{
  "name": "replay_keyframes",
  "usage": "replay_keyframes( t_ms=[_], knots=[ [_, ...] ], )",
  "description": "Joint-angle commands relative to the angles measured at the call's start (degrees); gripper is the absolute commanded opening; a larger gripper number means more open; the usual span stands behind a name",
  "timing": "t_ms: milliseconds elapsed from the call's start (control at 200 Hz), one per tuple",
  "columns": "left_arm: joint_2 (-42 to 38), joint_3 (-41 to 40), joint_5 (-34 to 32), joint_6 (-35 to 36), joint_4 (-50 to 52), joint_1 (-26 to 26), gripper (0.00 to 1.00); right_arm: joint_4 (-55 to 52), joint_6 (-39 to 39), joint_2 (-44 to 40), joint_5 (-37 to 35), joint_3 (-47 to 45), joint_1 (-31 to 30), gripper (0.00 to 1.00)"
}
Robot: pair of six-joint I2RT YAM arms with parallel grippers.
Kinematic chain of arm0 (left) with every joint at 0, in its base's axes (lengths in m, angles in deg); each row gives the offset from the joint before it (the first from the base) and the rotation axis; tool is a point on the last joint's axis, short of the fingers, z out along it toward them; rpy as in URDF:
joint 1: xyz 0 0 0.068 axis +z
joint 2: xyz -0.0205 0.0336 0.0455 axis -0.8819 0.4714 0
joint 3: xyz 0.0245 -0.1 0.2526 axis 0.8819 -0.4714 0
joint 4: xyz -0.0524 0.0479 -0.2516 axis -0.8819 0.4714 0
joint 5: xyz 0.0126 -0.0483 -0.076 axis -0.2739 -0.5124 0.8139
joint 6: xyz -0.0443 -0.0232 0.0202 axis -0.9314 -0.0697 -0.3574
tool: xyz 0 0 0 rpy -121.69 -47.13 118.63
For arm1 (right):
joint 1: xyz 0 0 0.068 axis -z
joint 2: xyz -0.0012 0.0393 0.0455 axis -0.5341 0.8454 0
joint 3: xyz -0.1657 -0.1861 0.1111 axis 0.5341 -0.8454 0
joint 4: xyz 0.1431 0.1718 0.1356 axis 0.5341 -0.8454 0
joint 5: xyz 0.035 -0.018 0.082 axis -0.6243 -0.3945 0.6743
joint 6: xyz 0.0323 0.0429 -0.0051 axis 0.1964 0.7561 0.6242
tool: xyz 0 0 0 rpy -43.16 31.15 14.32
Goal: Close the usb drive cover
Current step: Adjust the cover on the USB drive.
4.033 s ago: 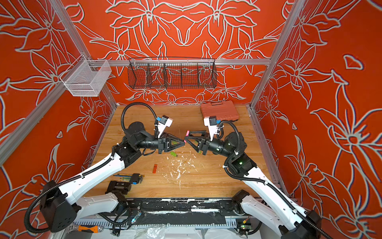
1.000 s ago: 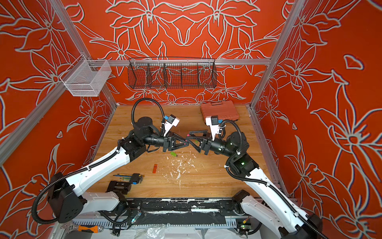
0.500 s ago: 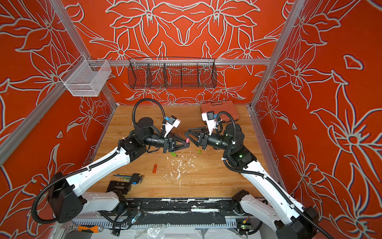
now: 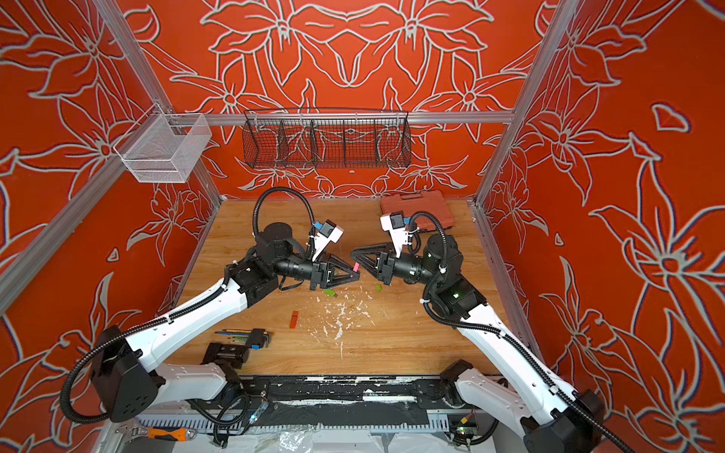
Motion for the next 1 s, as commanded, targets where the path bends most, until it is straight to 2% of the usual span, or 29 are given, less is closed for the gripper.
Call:
replay_keyframes(
  t_ms=[0,75,240,485,716,846,916,986,991],
  knots=[
    [0.5,3.4,1.2,2.4,-1.9,-0.4,0.00,-0.8,-0.5,0.0,0.8,0.8,0.1,0.19],
    [1.2,5.1,1.3,3.4,-1.7,-0.4,0.00,-1.8,-0.7,-0.1,0.8,0.8,0.1,0.15],
    [3.6,8.5,0.8,5.8,-4.7,0.4,0.00,-3.1,0.2,-0.3,0.5,-0.8,-0.1,0.00],
    [6.1,14.6,1.3,8.4,-10.9,3.0,0.00,-11.6,0.5,0.0,-1.9,-3.5,-0.4,0.00],
    [9.4,20.0,2.4,7.1,-17.1,3.5,0.00,-15.4,1.7,1.9,-4.6,-6.9,-2.7,0.00],
    [10.2,21.8,3.1,3.7,-22.0,4.7,0.00,-18.3,1.4,2.5,-7.0,-8.7,-3.7,0.00],
    [10.8,24.2,4.3,4.6,-17.6,4.5,0.00,-20.0,0.6,1.3,-8.6,-7.9,-3.5,0.00],
    [10.8,25.0,4.7,9.9,-5.8,3.6,0.00,-22.6,-1.4,-2.6,-14.2,-4.9,-2.5,0.00],
    [10.7,25.0,4.6,10.4,-4.6,3.6,0.00,-22.7,-1.6,-3.0,-14.7,-4.6,-2.4,0.02]
  ],
)
